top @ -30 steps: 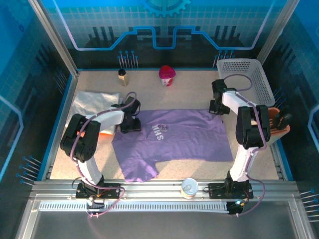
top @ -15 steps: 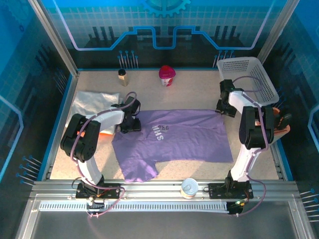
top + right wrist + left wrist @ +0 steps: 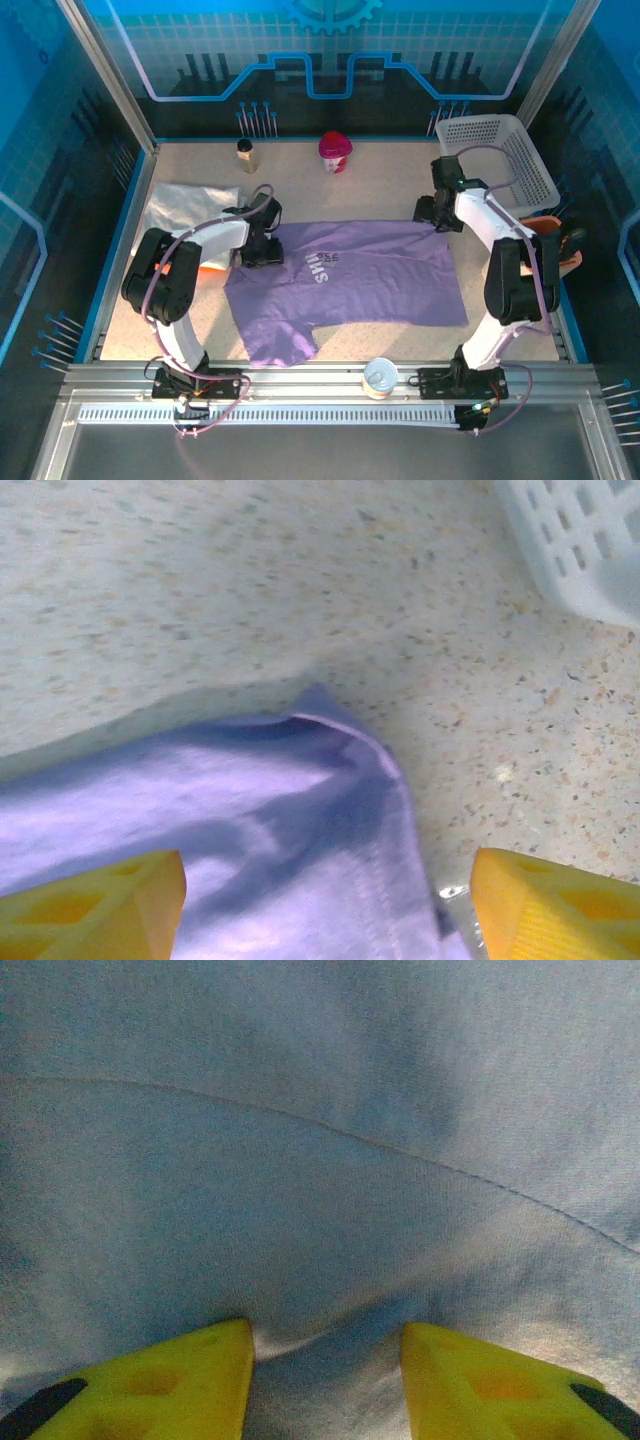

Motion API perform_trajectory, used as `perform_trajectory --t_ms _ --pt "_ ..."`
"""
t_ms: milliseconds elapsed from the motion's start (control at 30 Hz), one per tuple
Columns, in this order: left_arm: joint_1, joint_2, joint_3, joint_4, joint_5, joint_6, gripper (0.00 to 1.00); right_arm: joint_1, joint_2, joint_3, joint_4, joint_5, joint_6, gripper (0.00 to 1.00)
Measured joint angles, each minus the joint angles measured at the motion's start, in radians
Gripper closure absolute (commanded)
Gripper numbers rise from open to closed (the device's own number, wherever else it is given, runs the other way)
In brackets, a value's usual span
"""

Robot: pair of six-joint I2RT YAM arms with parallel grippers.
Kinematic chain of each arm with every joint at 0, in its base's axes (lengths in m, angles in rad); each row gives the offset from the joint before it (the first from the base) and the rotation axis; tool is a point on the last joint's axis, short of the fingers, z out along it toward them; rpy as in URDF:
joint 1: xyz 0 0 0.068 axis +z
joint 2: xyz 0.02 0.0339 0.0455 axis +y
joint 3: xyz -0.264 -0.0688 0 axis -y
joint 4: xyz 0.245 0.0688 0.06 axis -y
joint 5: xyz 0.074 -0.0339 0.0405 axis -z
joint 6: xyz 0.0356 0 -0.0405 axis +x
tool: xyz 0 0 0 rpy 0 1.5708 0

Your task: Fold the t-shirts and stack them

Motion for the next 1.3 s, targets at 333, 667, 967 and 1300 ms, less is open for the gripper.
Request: perform_trajectory --t_ms 333,667,967,1300 --pt "0.001 0.000 0.026 -0.040 0.018 0.000 0.55 0.019 0.095 0.054 -0.001 -0.146 -0.043 0.32" --pt "0.001 0.000 0.026 -0.041 0.018 0.000 0.56 0.001 0.288 0.131 -0.021 -0.166 -0.042 0.32" --pt "0.001 0.002 0.007 -0.036 0.018 0.000 0.56 -0.072 0.310 0.191 -0.021 -0.106 -0.023 0.28" --pt "0.001 0.003 0.059 -0.060 0.045 0.001 0.52 0.001 0.186 0.130 -0.022 -0.077 -0.050 0.25"
